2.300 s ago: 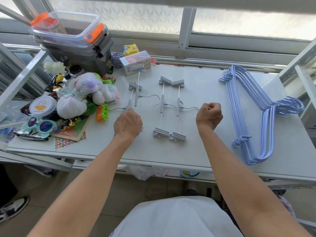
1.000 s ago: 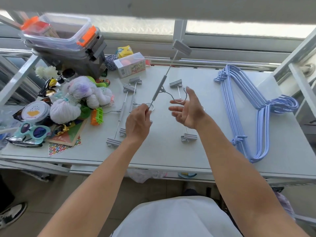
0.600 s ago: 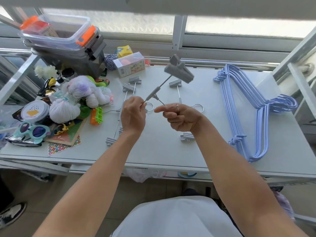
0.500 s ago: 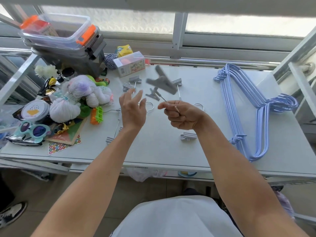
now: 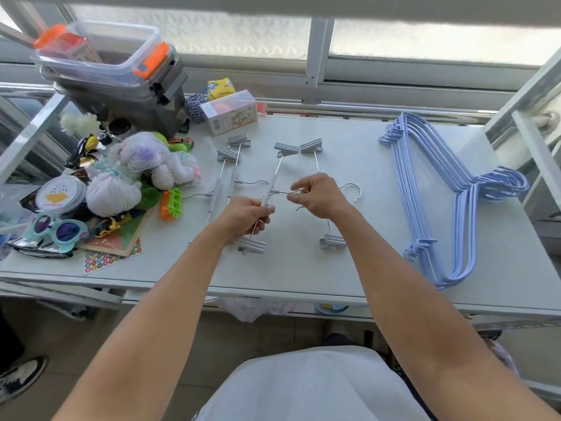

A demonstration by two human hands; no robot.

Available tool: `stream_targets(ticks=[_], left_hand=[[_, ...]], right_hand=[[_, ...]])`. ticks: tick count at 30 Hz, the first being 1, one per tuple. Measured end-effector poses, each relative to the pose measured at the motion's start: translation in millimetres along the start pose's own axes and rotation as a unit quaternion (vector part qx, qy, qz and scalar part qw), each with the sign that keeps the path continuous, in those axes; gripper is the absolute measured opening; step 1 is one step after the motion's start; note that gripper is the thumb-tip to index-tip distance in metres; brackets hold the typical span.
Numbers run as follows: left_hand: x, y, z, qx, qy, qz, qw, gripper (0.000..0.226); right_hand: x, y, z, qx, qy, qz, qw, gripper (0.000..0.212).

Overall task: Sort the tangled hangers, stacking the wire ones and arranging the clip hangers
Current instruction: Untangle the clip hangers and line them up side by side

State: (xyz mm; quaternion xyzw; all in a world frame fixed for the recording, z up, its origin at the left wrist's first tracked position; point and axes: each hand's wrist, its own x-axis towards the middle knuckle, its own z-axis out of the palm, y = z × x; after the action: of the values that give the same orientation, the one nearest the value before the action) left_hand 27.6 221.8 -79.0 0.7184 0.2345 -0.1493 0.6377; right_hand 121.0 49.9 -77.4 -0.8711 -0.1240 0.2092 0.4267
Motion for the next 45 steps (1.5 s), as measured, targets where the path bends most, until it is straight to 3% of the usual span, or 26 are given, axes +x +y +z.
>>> stream_targets(ticks=[3, 5, 7, 8, 13, 18, 24, 31, 35, 45], left_hand=[[8.9, -7.7, 11.6, 0.079, 0.095, 0.014, 0.992, 0.034], [10.4, -12.2, 17.3, 0.243, 0.179, 0.042, 0.952, 0.036], [6.1, -14.4, 21.9, 0.381, 0.230, 0.063, 0.893, 0.032], [5.0, -15.2, 23.3, 0.401, 0.243, 0.078, 0.880, 0.030], [7.2, -23.4, 30.7, 0.351, 0.251, 0.143, 0.891, 0.016], [10.1, -22.9, 34.7, 0.341, 0.248, 0.143, 0.895, 0.030], [12.4, -23.1, 40.8, 0.367, 0.223, 0.135, 0.893, 0.029], [16.4, -24.9, 44.8, 0.370, 0.246, 0.140, 0.885, 0.017], [18.8, -26.2, 45.7, 0.377, 0.252, 0.141, 0.880, 0.016], [20.2, -24.4, 48.1, 0.373, 0.255, 0.132, 0.882, 0.021]], right_hand=[[-1.8, 0.2, 3.5, -0.083, 0.151, -0.010, 0.985, 0.032], [-4.2, 2.6, 2.2, -0.126, 0.236, 0.032, 0.963, 0.032], [-6.5, 7.7, 0.1, -0.159, 0.209, 0.112, 0.958, 0.029], [-7.8, 10.7, -0.6, -0.162, 0.174, 0.136, 0.962, 0.025], [-6.2, 17.7, 3.9, -0.097, 0.122, 0.143, 0.977, 0.011], [-6.6, 15.5, 14.5, 0.018, 0.101, 0.145, 0.984, 0.025], [-7.8, 10.9, 13.2, -0.028, 0.113, 0.128, 0.985, 0.022], [-9.7, 2.3, 13.8, -0.073, 0.105, 0.154, 0.980, 0.009], [-9.3, 3.1, 12.6, -0.082, 0.115, 0.167, 0.976, 0.018], [-11.2, 4.6, 9.4, -0.107, 0.112, 0.152, 0.976, 0.012]])
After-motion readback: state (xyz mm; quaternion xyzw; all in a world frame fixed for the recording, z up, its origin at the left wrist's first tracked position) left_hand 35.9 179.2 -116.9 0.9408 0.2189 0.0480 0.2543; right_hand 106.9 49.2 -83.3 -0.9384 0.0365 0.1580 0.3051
